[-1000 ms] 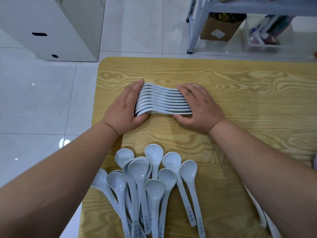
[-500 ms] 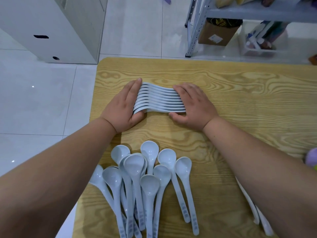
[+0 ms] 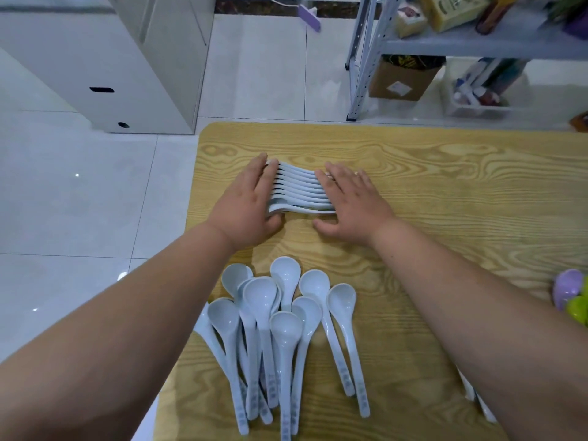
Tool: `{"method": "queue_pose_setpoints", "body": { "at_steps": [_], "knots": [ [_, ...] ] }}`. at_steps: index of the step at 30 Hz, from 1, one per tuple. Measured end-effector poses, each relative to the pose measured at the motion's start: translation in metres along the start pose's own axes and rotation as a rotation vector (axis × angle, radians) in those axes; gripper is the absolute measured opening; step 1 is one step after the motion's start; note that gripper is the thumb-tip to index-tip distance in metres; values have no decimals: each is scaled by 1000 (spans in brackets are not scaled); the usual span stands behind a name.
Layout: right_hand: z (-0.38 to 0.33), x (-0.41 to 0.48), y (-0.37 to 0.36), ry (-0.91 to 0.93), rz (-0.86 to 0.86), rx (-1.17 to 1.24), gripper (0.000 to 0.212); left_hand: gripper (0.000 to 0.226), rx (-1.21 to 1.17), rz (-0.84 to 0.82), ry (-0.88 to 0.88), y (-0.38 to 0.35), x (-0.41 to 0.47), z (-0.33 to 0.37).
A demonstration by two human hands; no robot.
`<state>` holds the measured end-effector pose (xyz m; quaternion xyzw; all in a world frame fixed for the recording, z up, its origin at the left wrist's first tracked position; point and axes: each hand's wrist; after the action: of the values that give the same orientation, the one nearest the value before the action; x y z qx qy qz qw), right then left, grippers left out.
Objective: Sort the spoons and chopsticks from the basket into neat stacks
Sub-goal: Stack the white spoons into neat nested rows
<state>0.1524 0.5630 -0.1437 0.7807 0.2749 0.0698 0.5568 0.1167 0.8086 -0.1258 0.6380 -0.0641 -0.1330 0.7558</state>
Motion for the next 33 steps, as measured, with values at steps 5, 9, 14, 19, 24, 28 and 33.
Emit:
{"method": "queue_pose_setpoints", "body": {
  "at_steps": [5,9,14,19,24,28,33],
  "knots": [
    [-8,1,4,-4,-20,-37,94,89,87,0,-32,3,-2,4],
    [-8,3,14,-10,-52,-10,87,83,17,62,18,7,-6,5],
    [-9,3,20,-24,-95,-35,84,68,-6,213,-6,16,-15,9],
    [-19,-4,21,-36,-85,-53,83,58,-23,189,-40,16,-30,10],
    [-48,-38,17,-13,57,78,64,50,-68,158,7,24,-59,19],
    [-72,-92,5,-1,177,234,56,38,-104,123,-1,26,-98,27],
    [-100,-173,-24,-220,141,326,51,39,-72,-27,38,19,-134,37]
  ]
}}
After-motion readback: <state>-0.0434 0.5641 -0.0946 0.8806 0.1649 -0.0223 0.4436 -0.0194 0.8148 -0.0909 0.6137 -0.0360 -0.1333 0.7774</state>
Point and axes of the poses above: each hand's wrist, its own x-axis towards the middle knuckle, its own y-axis out of the back of the hand, z = x × y, and after that the axes turned 11 degrees about x, right-handed
